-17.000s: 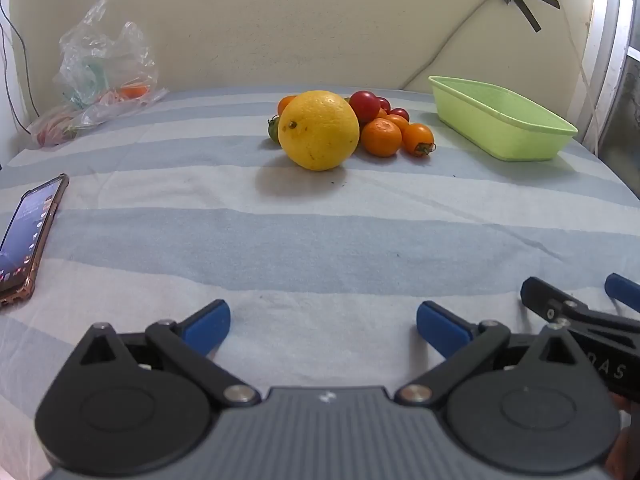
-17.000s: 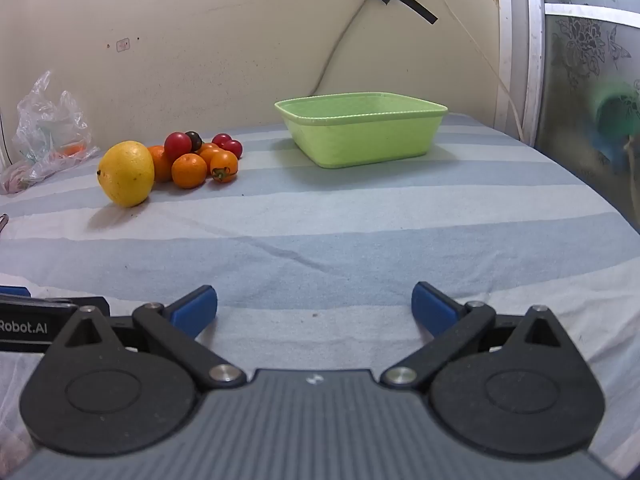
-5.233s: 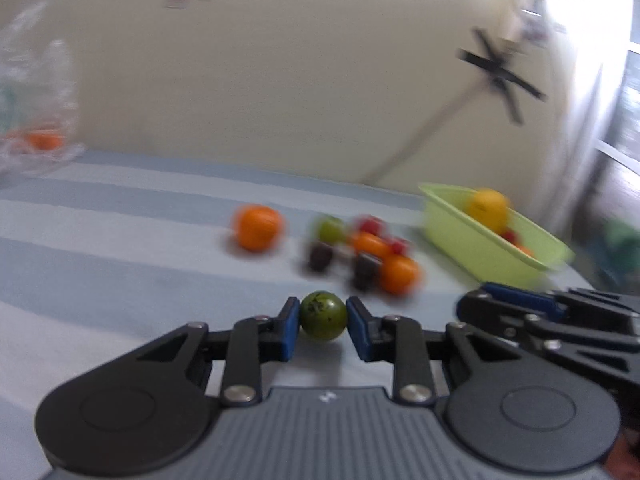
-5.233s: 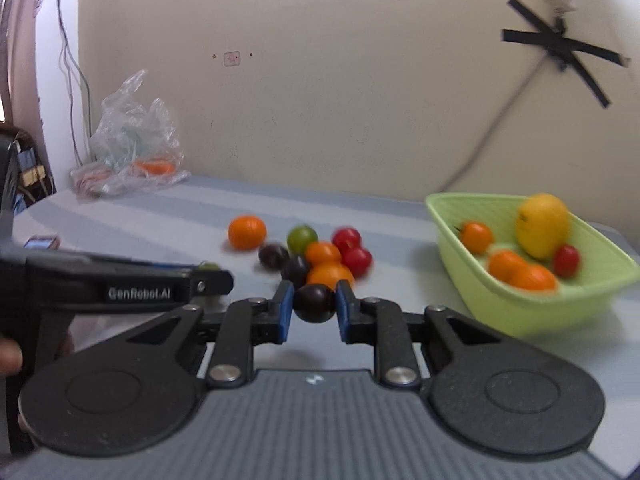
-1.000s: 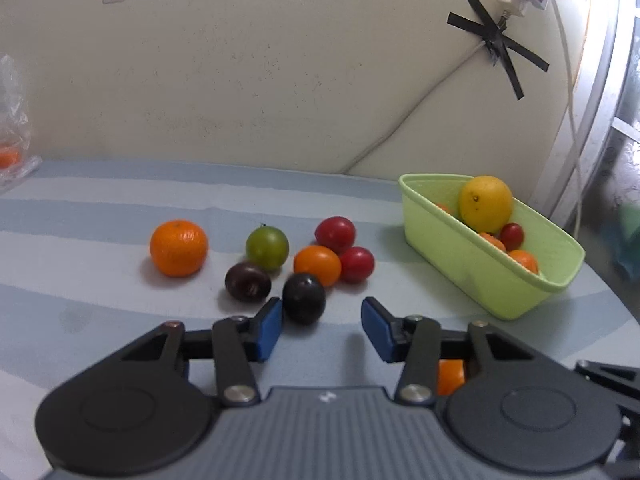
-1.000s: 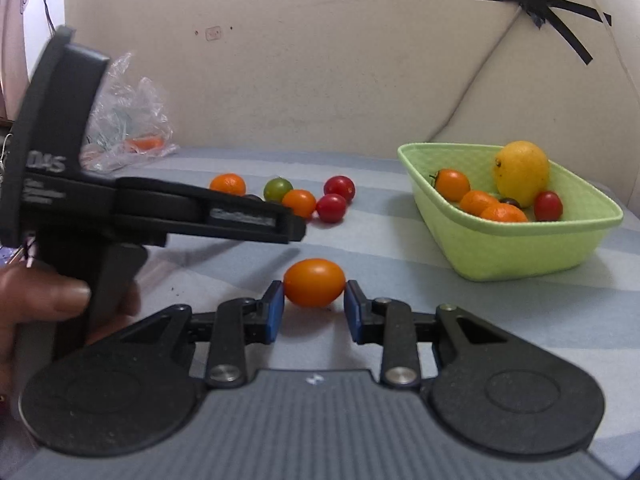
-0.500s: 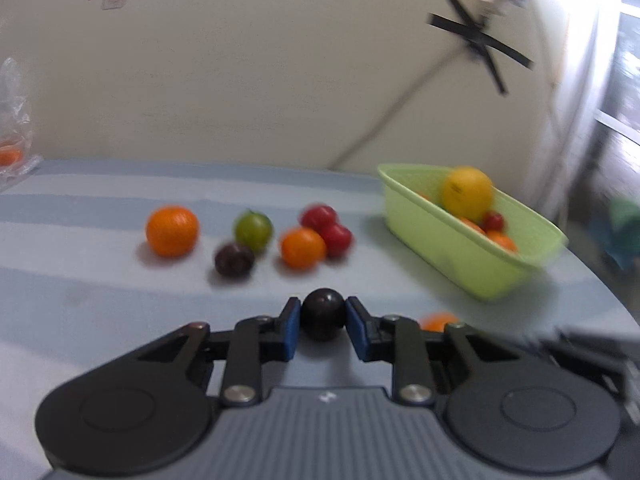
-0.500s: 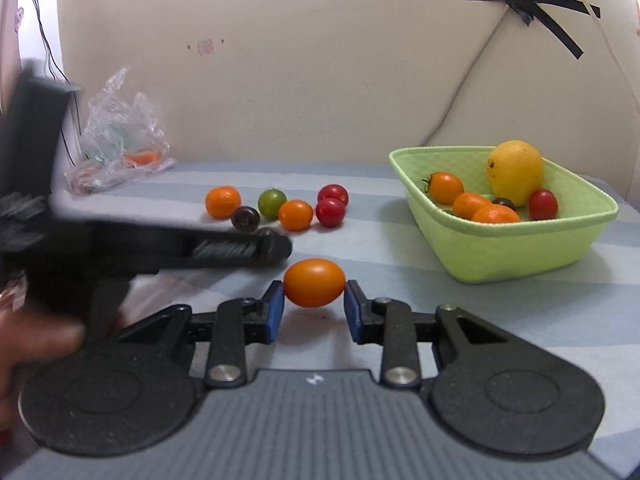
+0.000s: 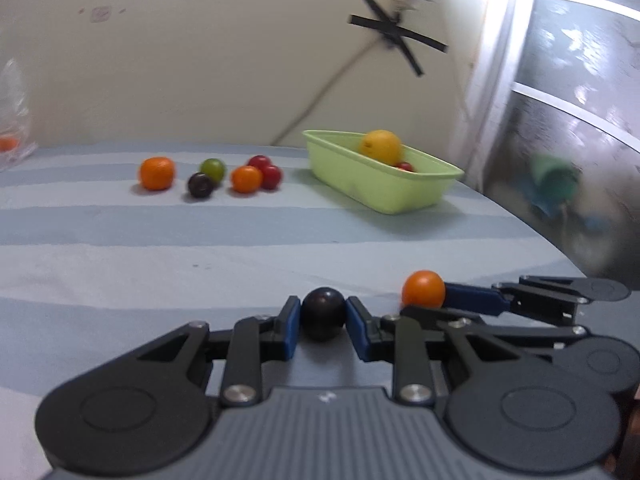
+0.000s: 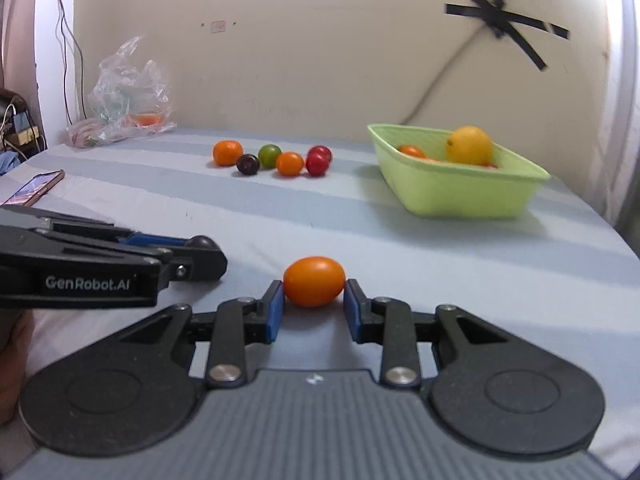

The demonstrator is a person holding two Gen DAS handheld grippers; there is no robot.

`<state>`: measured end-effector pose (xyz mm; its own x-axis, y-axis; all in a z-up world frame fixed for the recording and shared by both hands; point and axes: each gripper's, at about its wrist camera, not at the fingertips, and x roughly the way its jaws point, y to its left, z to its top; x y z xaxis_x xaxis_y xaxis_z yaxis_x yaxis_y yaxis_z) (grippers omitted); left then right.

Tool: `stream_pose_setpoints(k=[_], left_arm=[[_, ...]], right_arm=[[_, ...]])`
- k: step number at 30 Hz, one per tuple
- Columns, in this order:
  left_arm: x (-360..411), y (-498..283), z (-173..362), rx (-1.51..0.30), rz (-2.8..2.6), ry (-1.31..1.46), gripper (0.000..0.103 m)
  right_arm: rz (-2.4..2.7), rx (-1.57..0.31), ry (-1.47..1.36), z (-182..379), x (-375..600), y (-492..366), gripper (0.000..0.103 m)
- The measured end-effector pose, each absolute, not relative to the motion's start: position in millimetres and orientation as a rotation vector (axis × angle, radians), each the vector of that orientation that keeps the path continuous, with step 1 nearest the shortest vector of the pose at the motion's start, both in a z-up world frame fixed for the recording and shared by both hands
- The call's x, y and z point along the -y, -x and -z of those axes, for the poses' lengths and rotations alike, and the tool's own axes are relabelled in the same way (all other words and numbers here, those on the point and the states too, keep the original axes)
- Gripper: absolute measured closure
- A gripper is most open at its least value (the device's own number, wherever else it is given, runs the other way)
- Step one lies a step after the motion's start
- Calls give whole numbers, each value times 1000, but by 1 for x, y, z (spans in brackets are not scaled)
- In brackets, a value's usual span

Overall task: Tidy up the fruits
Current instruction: 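Carry both tomatoes into the green basket and open both tools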

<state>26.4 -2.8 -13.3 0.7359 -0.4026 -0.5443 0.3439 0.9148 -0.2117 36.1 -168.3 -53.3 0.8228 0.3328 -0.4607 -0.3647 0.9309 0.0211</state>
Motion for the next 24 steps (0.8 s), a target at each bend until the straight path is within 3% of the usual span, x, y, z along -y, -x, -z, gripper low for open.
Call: stream_pose_setpoints(k=[11, 17, 24], left_arm=[[36, -70, -11, -641, 518, 175, 78], [75, -140, -43, -583, 540, 182, 78], [113, -211, -28, -662, 479, 208, 78]], right_arm=[[-250, -386, 6, 39, 203, -37, 69], [-151, -295, -50, 14, 254, -93, 68], [-122, -328, -86, 21, 276, -163, 68]])
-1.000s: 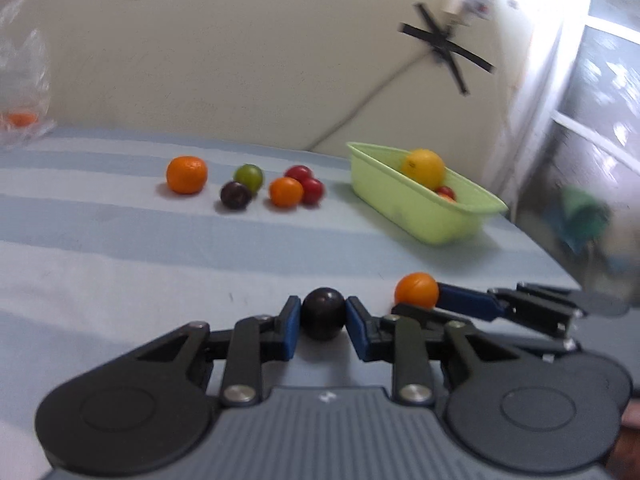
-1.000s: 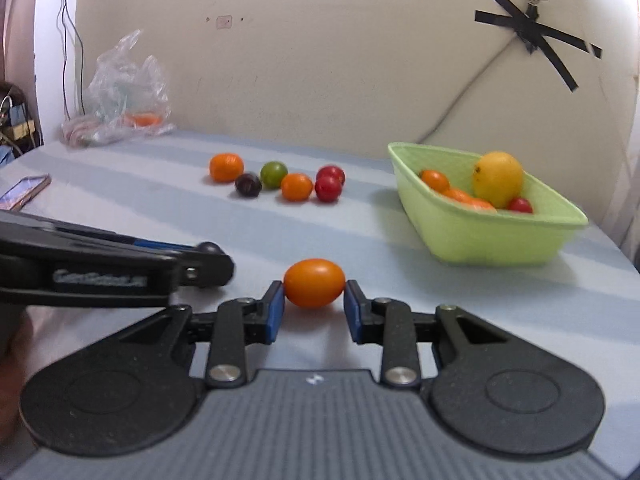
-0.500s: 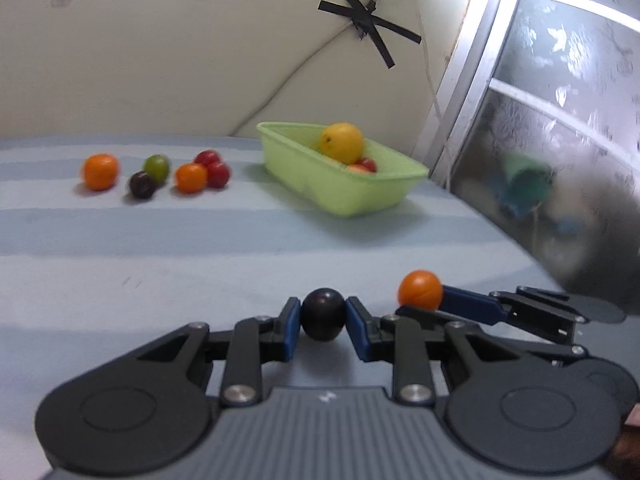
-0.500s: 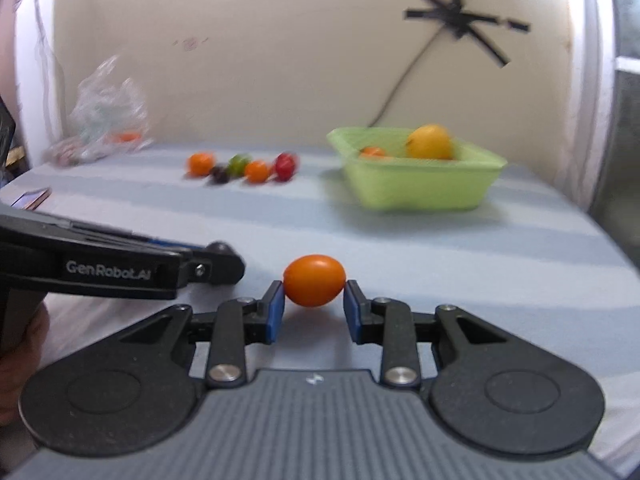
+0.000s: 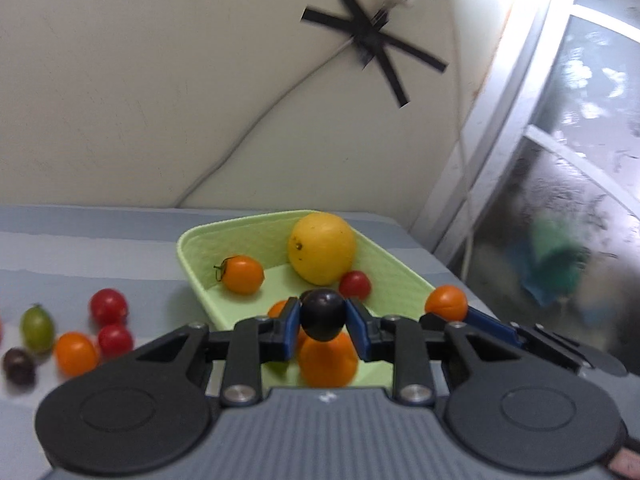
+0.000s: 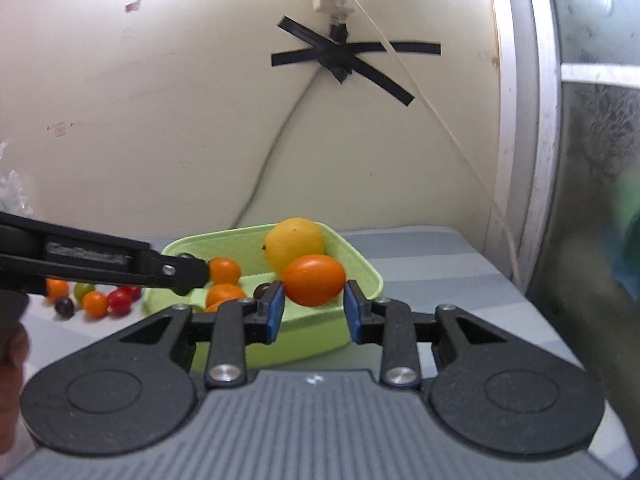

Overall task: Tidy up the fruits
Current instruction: 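Carry both tomatoes into the green basket and open both tools, then move both tools back toward the remaining fruit on the sheet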

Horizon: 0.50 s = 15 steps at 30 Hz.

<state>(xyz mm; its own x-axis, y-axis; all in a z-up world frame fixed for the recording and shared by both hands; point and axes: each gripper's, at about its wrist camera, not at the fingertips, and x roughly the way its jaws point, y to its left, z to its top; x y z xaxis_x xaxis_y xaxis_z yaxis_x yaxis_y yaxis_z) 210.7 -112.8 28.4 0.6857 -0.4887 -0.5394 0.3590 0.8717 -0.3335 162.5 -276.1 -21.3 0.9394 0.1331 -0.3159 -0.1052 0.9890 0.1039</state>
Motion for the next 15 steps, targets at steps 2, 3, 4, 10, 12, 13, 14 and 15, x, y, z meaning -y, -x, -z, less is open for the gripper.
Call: stream_pose_setpoints(k=[2, 3, 4, 10, 12, 13, 14, 15], left_arm=[[119, -221, -24, -670, 461, 202, 78], [122, -226, -21, -671, 451, 201, 78], [123, -229, -19, -674, 445, 204, 78], [125, -233, -15, -659, 414, 192, 67], [121, -227, -20, -646, 415, 192, 67], [117, -222, -23, -630, 417, 190, 67], [111, -216, -27, -609, 414, 184, 67], [104, -210, -30, -593, 406, 177, 67]], right_arm=[[-119, -329, -84, 24, 278, -171, 68], [-117, -318, -71, 25, 276, -172, 67], [-122, -317, -60, 25, 275, -173, 67], [-116, -285, 10, 28, 268, -172, 56], [-114, -267, 25, 28, 266, -168, 56], [-112, -257, 27, 28, 267, -167, 56], [-110, -248, 23, 27, 268, -165, 56], [-105, -241, 14, 27, 269, -163, 56]])
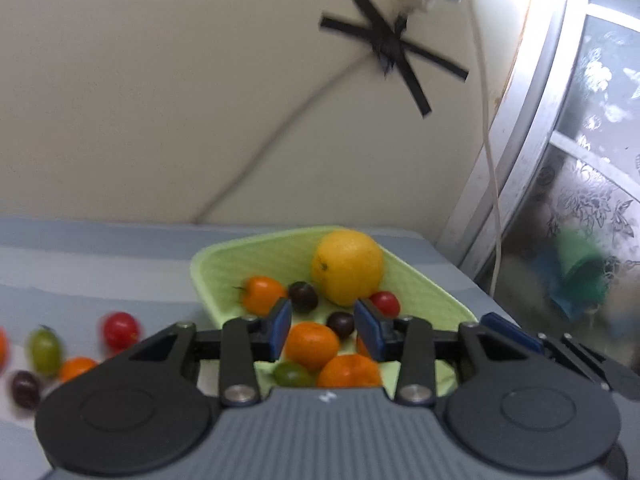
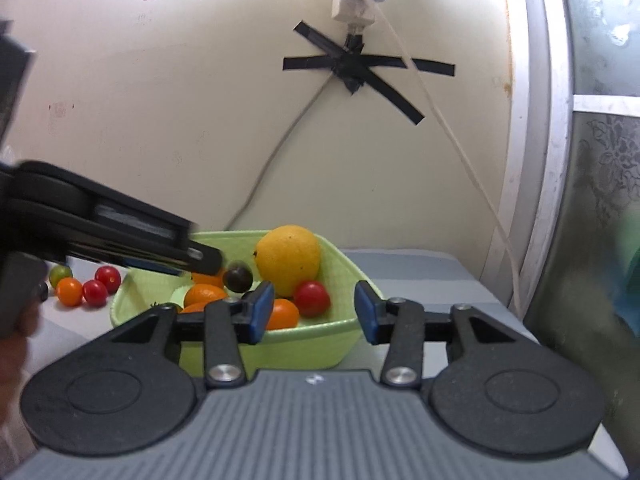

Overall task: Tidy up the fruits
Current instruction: 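Move both tools back toward the remaining fruit on the sheet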

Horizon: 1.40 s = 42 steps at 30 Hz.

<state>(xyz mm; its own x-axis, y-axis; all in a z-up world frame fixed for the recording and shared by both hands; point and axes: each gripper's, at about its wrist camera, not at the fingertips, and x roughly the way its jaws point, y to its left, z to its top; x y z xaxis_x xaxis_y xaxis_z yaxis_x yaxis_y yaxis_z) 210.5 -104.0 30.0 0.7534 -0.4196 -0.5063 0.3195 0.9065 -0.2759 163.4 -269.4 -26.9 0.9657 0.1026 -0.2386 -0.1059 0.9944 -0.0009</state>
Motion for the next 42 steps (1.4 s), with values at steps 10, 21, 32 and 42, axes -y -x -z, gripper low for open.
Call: stream_pose_setpoints(k=[10, 21, 32, 42], left_arm=[[-50, -131, -10, -563, 142, 169, 65], [-120, -112, 14, -607, 43, 275, 55], [-138, -112, 21, -591, 104, 403, 56], [-140, -115, 23, -592, 118, 407, 56]], right_arm=[[-37, -212, -126, 24, 288, -155, 56], [-383, -296, -63, 13, 185, -119, 57], [-440, -418, 28, 16, 89, -173, 70], [-412, -434, 103, 24, 72, -190, 70]])
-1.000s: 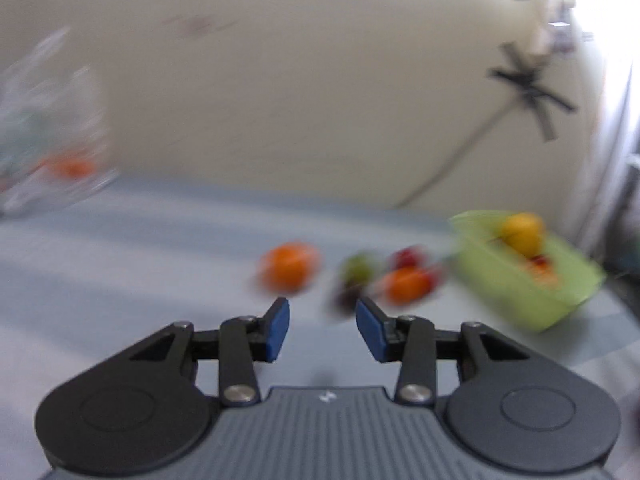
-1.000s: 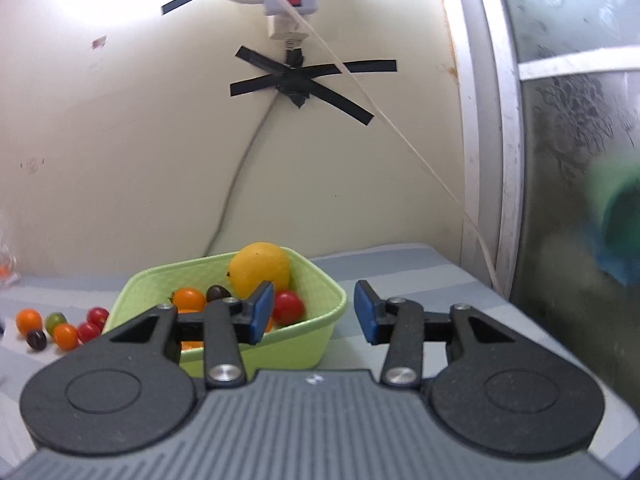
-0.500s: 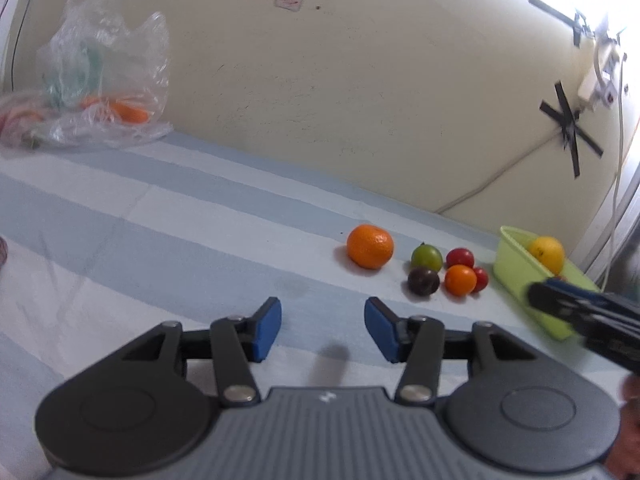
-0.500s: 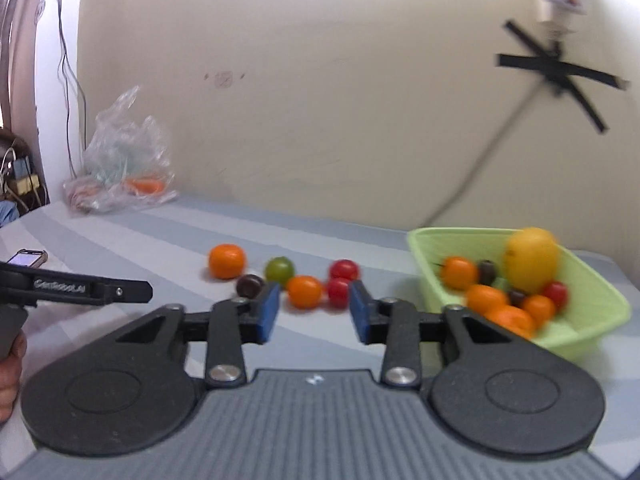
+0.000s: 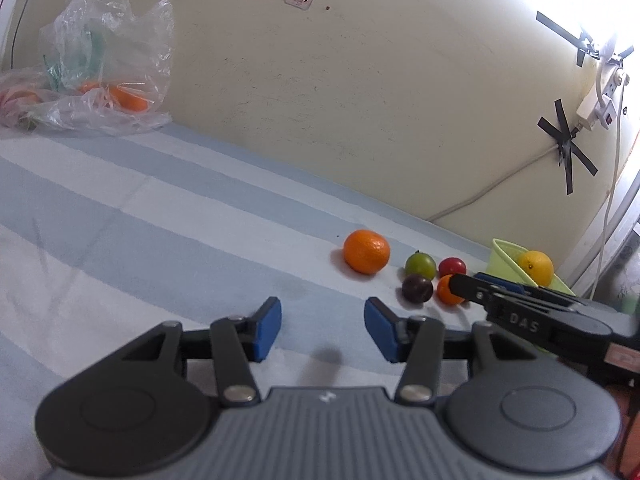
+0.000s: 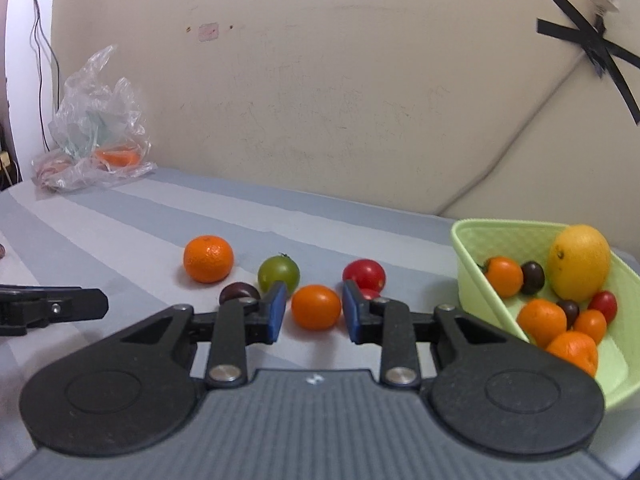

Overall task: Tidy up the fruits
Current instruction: 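Move both tools back toward the remaining fruit on the sheet, then grasp the orange tangerine with the left tool while the right grasps an orange cherry tomato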

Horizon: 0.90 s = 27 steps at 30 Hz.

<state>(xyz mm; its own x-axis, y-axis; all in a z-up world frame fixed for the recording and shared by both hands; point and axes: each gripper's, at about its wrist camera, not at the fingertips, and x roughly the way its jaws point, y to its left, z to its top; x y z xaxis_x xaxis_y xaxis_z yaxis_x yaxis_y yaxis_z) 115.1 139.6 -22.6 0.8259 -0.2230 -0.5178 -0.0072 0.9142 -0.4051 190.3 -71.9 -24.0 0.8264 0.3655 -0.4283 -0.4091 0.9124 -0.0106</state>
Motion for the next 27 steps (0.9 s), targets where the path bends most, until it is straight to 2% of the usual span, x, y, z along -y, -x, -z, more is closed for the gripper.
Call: stream_pose_setpoints(k=[5, 9, 15, 26, 27], left_arm=[[-137, -115, 23, -592, 113, 398, 56], [-135, -120, 22, -599, 118, 396, 55], [-133, -154, 17, -603, 117, 447, 43], [-88, -220, 8, -657, 110, 299, 43], [-86, -222, 12, -672, 107, 300, 46]], right_arm=[[-397, -478, 148, 28, 65, -199, 68], [-384, -524, 108, 30, 71, -206, 73], [-393, -481, 56, 26, 87, -179, 73], [-397, -471, -9, 33, 108, -146, 73], [-404, -471, -10, 33, 107, -148, 73]])
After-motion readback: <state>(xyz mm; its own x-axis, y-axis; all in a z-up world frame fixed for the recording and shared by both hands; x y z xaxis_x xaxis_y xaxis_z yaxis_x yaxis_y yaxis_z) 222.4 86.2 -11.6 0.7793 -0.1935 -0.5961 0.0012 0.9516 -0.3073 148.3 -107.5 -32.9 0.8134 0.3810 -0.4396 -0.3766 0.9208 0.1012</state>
